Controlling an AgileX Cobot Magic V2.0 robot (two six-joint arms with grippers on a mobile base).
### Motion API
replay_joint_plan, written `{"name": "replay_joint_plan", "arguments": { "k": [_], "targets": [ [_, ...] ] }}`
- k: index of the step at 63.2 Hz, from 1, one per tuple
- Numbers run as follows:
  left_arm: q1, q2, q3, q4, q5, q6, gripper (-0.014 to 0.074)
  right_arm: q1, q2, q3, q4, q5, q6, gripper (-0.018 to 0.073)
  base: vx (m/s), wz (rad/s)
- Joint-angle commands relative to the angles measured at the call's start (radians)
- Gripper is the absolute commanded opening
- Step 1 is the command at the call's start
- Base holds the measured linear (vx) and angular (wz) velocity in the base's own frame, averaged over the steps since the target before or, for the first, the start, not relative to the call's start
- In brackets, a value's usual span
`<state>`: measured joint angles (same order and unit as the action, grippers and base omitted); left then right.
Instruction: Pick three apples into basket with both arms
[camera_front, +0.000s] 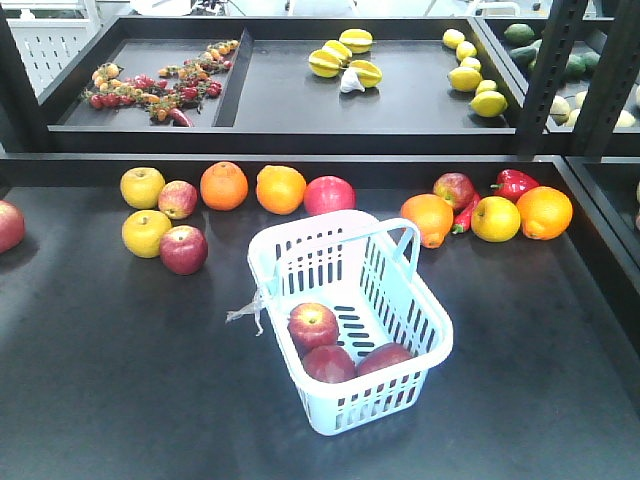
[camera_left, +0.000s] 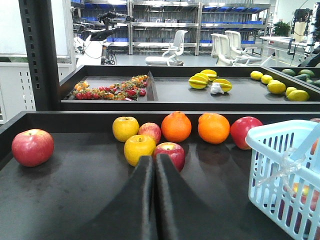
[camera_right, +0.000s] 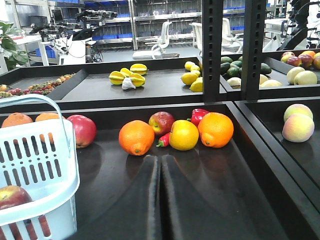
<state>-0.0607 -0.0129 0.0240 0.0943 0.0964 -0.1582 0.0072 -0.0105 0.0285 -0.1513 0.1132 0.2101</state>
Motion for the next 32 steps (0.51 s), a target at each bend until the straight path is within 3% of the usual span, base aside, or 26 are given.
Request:
{"name": "replay_joint_plan", "arguments": {
  "k": [1, 32],
  "targets": [
    [0.003, -0.014, 0.023, -0.001, -0.078, -0.001, -0.0006, -0.007, -0.011, 0.014, -0.012, -0.075, -0.01, -0.0004, 0.0, 0.0],
    [0.003, -0.014, 0.023, -0.001, -0.078, -0.001, -0.0006, -0.007, -0.011, 0.014, -0.012, -0.075, -0.01, -0.0004, 0.0, 0.0]
  ]
}}
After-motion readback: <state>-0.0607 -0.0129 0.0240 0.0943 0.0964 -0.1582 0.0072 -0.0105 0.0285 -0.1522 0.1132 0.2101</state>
